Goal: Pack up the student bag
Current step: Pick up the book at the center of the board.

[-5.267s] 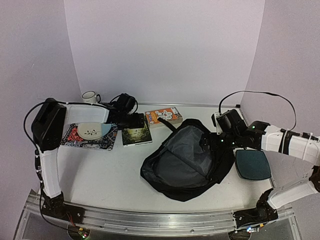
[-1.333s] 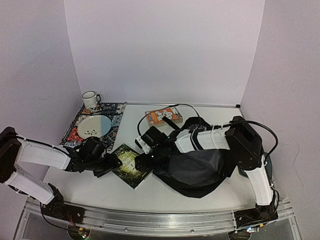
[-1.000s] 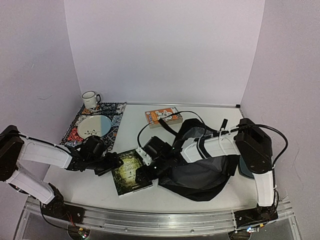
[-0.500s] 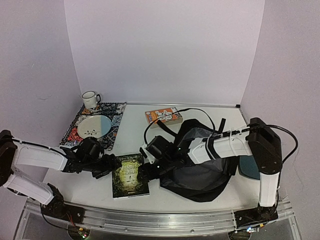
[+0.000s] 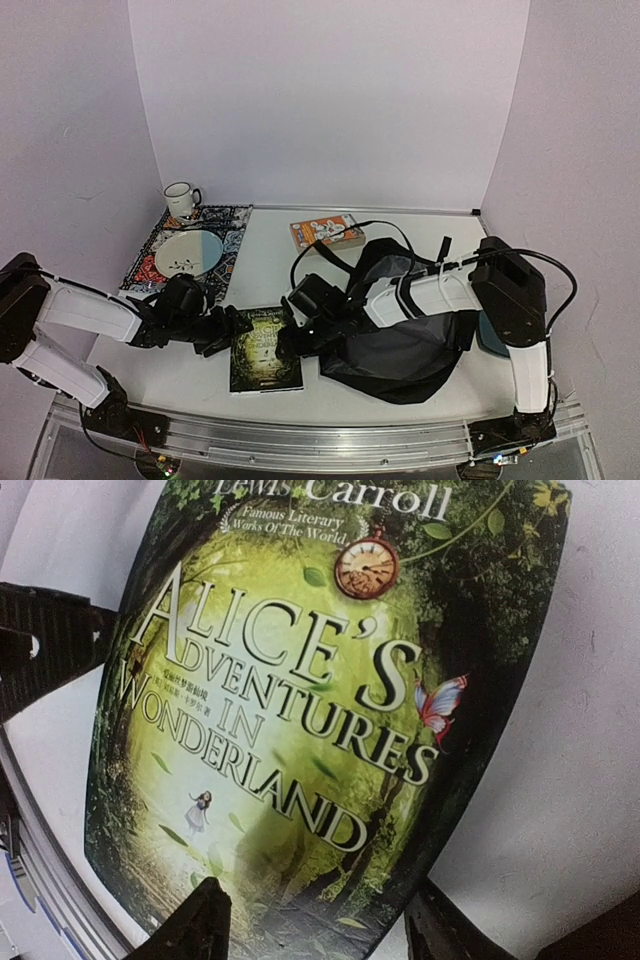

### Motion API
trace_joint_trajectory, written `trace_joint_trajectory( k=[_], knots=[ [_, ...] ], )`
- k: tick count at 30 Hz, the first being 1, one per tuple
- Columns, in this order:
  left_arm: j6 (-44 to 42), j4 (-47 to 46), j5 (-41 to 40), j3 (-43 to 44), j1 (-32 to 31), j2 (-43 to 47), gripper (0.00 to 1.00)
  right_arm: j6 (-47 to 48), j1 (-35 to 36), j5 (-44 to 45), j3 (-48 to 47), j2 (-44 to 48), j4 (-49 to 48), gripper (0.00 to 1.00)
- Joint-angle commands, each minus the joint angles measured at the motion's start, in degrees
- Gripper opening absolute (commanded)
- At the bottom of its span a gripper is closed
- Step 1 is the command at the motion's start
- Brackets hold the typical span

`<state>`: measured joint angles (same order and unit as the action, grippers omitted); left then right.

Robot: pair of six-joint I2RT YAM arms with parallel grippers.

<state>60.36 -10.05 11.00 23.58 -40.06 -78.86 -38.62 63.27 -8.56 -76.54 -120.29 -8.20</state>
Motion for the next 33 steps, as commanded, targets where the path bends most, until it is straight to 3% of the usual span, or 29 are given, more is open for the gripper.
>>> trace_joint_trajectory(
  k=[1,11,33],
  knots=[
    [3.6,-1.9,8.0,-0.8,-0.8,1.6,0.75,-2.5,0.6,-5.7,1.9,-2.6,-5.0,0.58],
    [6.7,-8.3,12.4,1.4,-0.9,10.5,0.71,-4.4,0.5,-7.1,4.2,-1.3,-11.9,0.59],
    [8.4,-21.1,15.6,-0.9,-3.0,8.7,0.56,-5.7,-0.5,-8.5,6.1,0.5,-15.9,0.60]
  ],
)
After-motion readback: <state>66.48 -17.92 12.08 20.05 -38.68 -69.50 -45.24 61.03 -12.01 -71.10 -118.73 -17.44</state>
